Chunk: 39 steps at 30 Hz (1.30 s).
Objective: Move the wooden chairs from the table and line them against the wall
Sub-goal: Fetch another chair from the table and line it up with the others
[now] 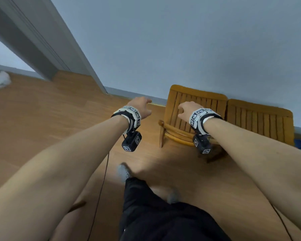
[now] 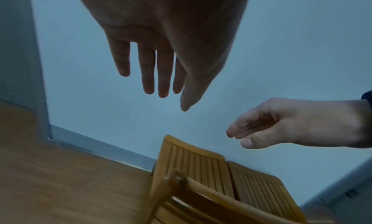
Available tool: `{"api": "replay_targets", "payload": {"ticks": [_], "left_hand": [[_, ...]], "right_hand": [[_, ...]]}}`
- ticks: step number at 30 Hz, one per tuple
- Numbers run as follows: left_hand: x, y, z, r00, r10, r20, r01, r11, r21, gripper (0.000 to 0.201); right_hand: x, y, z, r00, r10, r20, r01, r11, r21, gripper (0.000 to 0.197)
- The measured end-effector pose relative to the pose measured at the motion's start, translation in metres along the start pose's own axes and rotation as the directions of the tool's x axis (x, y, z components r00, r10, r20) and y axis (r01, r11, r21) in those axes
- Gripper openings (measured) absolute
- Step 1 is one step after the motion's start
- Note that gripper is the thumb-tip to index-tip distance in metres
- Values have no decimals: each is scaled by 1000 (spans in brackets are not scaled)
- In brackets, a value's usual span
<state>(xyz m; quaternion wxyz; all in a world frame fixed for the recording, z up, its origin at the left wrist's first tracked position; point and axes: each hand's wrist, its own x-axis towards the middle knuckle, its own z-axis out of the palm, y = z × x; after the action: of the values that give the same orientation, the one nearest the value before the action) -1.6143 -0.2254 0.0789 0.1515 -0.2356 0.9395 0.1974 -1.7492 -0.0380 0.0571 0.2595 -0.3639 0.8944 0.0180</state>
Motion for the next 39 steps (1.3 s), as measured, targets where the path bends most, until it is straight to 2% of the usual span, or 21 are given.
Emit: {"api": "replay_targets", "payload": {"ticks": [5, 10, 18, 24, 29, 34, 39], "left_hand": [[-23, -104, -62, 982, -173, -72, 169, 984, -56, 59], [-57, -229, -114, 926, -342, -158, 325, 938, -124, 57], [-145, -426, -174, 781, -599, -176, 566, 798, -207, 59], [-223, -537, -195, 620, -763, -186, 699, 644, -311, 57], [-275, -610, -199, 446, -881, -156, 778, 468, -419, 55], [-311, -685, -200, 296, -952, -82, 820, 297, -489, 61], [-341, -765, -209, 137, -990, -15, 824, 122, -553, 61]], "right_hand": [[51, -116, -38, 991, -137, 13, 137, 988, -73, 38], [103, -256, -58, 959, -279, 45, 282, 953, -109, 43], [151, -503, -75, 846, -523, 97, 532, 822, -202, 47], [151, -668, -71, 725, -671, 156, 684, 675, -277, 50], [153, -781, -56, 629, -749, 210, 770, 560, -306, 50], [172, -886, -34, 523, -805, 282, 839, 428, -336, 53], [195, -1012, -13, 387, -850, 358, 901, 266, -341, 53]]}}
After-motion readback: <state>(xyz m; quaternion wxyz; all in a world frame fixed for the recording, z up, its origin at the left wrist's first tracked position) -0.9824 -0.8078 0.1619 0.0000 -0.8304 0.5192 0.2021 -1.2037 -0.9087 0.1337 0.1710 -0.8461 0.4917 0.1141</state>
